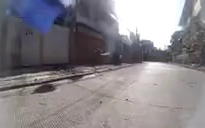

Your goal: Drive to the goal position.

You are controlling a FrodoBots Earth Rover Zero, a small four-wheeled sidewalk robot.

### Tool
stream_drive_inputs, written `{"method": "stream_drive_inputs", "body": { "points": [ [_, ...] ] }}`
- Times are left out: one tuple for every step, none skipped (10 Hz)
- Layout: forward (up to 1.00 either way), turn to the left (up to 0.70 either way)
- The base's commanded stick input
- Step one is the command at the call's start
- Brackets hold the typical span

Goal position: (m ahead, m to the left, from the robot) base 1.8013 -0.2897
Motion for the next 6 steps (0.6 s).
{"method": "stream_drive_inputs", "body": {
  "points": [
    [0.70, -0.02],
    [0.70, -0.02],
    [0.70, -0.02],
    [0.70, -0.02],
    [0.70, -0.03],
    [0.70, -0.03]
  ]
}}
